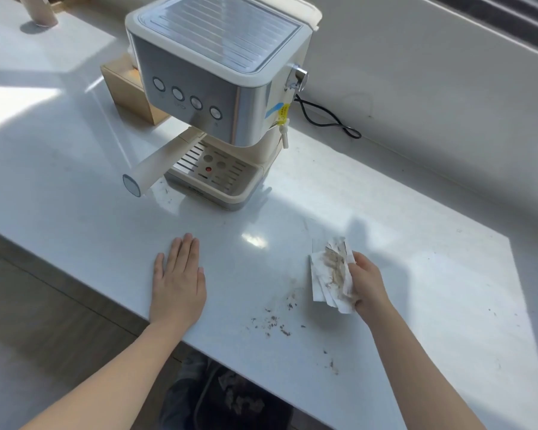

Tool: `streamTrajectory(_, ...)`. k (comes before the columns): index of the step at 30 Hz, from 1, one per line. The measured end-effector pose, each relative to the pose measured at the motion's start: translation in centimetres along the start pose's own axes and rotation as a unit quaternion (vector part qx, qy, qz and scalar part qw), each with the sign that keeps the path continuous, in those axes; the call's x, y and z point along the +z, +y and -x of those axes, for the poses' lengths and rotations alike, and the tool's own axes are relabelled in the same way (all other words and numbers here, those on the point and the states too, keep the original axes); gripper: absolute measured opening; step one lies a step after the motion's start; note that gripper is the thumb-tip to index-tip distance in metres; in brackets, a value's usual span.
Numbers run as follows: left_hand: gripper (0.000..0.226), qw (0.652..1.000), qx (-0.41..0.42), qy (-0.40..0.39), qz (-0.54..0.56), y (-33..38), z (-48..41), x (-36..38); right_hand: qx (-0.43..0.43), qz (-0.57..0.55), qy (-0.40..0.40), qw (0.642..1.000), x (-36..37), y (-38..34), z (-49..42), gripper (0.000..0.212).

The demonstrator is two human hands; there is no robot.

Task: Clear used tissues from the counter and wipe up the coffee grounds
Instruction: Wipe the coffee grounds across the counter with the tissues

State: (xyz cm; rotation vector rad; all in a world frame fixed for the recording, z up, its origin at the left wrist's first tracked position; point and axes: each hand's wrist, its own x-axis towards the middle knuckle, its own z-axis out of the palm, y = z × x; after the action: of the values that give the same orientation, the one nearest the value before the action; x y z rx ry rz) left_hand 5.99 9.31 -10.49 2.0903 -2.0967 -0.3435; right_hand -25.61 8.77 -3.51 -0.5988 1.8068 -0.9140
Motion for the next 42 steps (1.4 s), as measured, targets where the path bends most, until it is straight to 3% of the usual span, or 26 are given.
streamTrajectory(3, 0.057, 1.0, 0.002, 0.002, 0.006, -0.1, 0.0, -0.1, -0.082, 0.121, 0.051, 0.988, -1.2, 1.4, 1.1, 0.012)
streamTrajectory(5, 0.055, 1.0, 0.004, 0.001, 0.008, -0.1, -0.1, -0.1, -0.114, 0.167, 0.081, 0.976, -2.6, 2.4, 1.6, 0.016)
streamTrajectory(11, 0.055, 1.0, 0.001, 0.004, 0.012, 0.0, -0.2, -0.1, -0.155, 0.32, 0.192, 0.915, -6.1, 5.8, 3.0, 0.024)
streamTrajectory(16, 0.055, 1.0, 0.003, 0.006, 0.015, 0.2, -0.2, -0.2, -0.217, 0.373, 0.173, 0.885, -4.8, 6.5, 3.8, 0.026)
streamTrajectory(22, 0.054, 1.0, 0.003, 0.006, 0.011, 0.3, -0.2, -0.3, -0.172, 0.392, 0.126, 0.895, -3.4, 6.3, 4.3, 0.008)
streamTrajectory(26, 0.054, 1.0, 0.002, 0.004, 0.017, 0.5, 0.0, -0.6, -0.205, 0.483, 0.138, 0.84, -3.3, 6.3, 4.3, 0.026)
streamTrajectory(30, 0.047, 0.998, -0.027, 0.038, 0.048, 1.3, -0.7, -1.1, -0.196, 0.432, 0.124, 0.872, -3.7, 6.6, 3.9, 0.006)
streamTrajectory(33, 0.036, 0.996, -0.009, 0.048, 0.077, 2.6, -2.3, -1.9, -0.201, 0.356, 0.158, 0.899, -4.7, 7.4, 3.9, 0.007)
streamTrajectory(37, 0.045, 0.996, 0.078, 0.017, 0.027, 3.2, -2.5, -0.6, -0.184, 0.306, 0.277, 0.892, -8.7, 10.2, 4.6, 0.011)
streamTrajectory(42, 0.061, 0.995, 0.097, 0.0, -0.014, 3.3, -2.6, 0.2, -0.129, 0.271, 0.373, 0.878, -12.8, 11.1, 3.3, 0.024)
